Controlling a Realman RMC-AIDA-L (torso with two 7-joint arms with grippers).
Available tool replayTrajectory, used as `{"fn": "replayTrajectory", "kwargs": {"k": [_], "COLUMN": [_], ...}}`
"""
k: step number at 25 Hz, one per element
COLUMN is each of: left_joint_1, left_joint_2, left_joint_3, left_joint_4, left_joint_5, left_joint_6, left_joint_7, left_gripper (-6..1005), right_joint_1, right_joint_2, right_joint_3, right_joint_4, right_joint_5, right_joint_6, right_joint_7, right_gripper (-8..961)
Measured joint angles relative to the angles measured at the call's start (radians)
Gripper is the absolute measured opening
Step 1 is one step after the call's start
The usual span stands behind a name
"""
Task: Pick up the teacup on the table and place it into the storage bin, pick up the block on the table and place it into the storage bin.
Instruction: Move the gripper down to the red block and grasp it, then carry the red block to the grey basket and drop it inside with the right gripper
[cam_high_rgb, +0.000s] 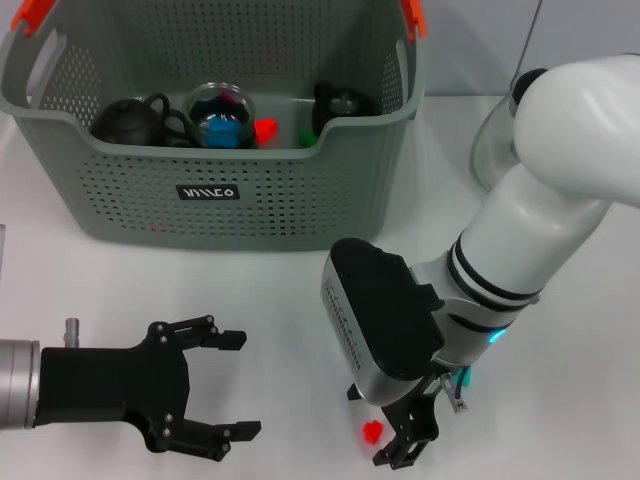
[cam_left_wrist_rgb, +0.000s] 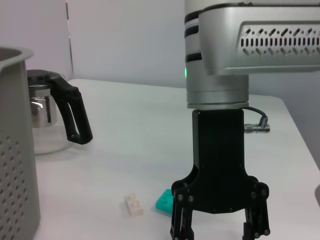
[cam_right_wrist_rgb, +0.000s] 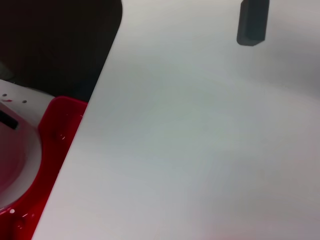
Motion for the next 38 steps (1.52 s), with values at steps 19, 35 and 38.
{"fn": "replayTrajectory", "kwargs": {"k": [19, 35, 38], "left_joint_1": [0.008, 0.023, 0.023], "left_joint_2": [0.000, 0.000, 0.000], "left_joint_3": [-0.008, -0.039, -0.042], "left_joint_4": [-0.015, -0.015, -0.015], "left_joint_5": [-0.004, -0.003, -0.003], "left_joint_6": [-0.011, -0.003, -0.005], "left_joint_7": [0.011, 0.045, 0.058], "left_gripper": [949, 950, 949], "right_joint_1": [-0.007, -0.020, -0.014], "right_joint_2": [-0.001, -0.020, -0.022], "right_joint_3": [-0.065, 0.231, 0.378], "right_joint_4": [-0.025, -0.097, -0.137], "right_joint_5": [0.004, -0.012, -0.055], "right_joint_6": [0.020, -0.196, -0.296], "right_joint_7": [0.049, 0.117, 0.120], "right_gripper": [411, 216, 216]}}
